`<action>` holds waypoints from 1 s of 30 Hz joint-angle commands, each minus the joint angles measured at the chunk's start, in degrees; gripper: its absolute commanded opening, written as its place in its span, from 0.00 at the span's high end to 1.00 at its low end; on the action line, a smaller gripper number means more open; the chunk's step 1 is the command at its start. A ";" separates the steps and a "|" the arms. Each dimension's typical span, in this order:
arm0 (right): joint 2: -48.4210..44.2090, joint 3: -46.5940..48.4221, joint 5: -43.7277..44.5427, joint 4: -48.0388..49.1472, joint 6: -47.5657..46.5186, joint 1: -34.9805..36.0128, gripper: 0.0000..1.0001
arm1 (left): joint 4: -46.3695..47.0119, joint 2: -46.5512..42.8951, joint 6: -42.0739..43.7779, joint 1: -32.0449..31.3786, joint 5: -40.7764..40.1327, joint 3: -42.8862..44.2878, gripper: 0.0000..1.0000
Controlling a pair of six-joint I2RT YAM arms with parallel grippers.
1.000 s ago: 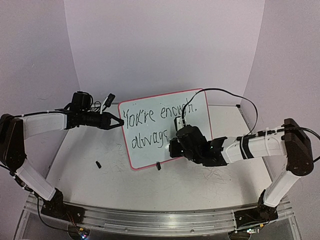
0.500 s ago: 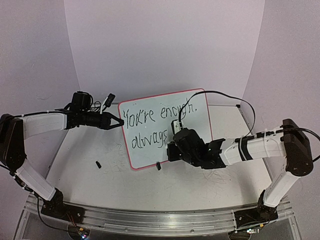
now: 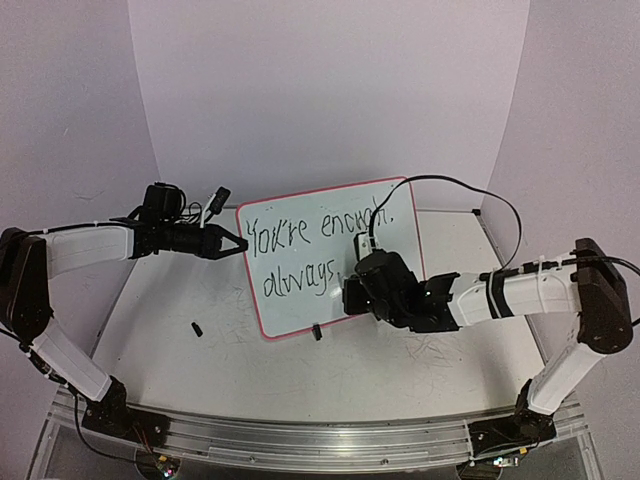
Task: Write a sentence on the whiteboard
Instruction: Write a sentence on the whiteboard, then place the whiteboard at the center of the board.
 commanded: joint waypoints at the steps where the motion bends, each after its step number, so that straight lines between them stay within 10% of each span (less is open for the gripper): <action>1: 0.22 -0.11 0.94 1.60 -0.21 -1.06 1.00 | -0.12 0.45 1.96 -1.09 0.60 1.71 1.00; 22: -8.31 -0.64 1.93 -3.26 0.36 0.27 1.00 | -0.10 -0.23 1.65 -1.06 -0.34 1.74 0.98; 30: -23.67 -10.07 6.40 -6.31 1.30 0.47 1.00 | -0.79 -4.58 -1.34 -0.18 -7.91 3.97 0.62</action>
